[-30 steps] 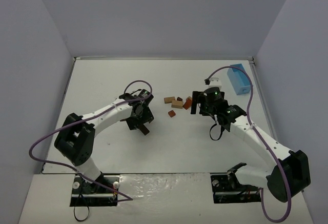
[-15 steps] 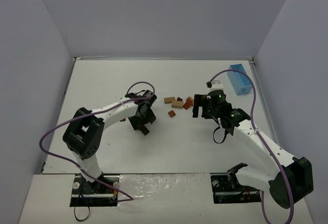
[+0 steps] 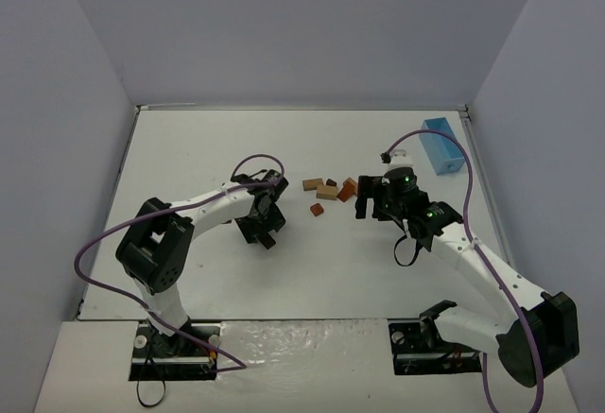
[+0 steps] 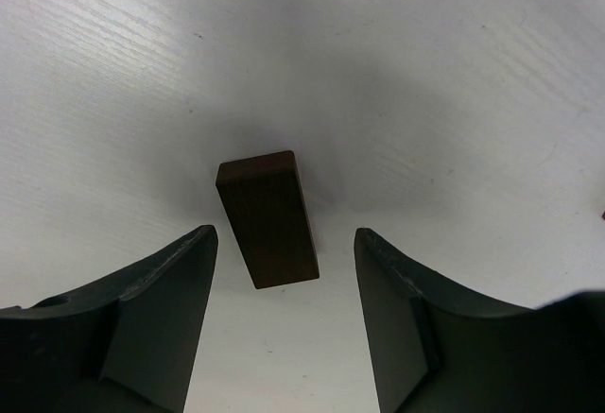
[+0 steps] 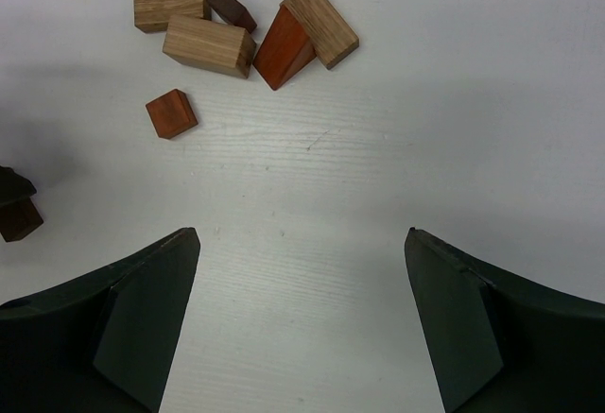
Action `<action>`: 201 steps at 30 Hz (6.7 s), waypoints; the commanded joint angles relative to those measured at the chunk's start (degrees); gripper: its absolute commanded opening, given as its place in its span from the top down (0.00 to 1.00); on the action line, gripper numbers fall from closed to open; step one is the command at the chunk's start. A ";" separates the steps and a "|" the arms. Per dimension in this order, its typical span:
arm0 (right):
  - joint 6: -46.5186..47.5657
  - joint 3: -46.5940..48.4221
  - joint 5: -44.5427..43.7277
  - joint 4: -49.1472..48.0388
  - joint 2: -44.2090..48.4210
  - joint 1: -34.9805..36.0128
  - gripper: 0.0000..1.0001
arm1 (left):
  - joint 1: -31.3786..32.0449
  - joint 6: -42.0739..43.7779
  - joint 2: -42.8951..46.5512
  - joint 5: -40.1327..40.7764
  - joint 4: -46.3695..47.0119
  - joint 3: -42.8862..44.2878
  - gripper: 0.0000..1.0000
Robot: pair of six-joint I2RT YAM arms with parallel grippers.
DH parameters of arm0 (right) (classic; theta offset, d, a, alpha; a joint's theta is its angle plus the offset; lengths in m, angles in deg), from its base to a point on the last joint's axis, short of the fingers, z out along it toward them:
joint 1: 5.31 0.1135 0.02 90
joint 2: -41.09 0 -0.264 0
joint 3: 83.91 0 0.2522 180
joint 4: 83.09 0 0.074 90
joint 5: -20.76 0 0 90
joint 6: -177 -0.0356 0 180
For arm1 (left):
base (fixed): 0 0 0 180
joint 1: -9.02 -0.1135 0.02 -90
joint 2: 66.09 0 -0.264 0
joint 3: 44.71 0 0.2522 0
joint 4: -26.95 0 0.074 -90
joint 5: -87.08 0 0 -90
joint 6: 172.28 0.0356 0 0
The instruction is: Build the wood block tower
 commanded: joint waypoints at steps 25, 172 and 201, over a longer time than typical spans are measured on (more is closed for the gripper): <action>1.08 -0.01 0.18 -1.87 0.95 -0.37 0.12 | 0.23 0.54 1.51 1.59 0.06 -0.66 0.89; 6.61 4.08 3.51 -1.53 3.45 -0.37 0.03 | -25.24 48.61 -0.61 -8.53 5.60 10.38 0.44; -4.49 30.67 -5.36 -1.70 -40.16 6.46 0.05 | -25.35 48.05 35.98 -8.42 -1.54 -2.09 0.35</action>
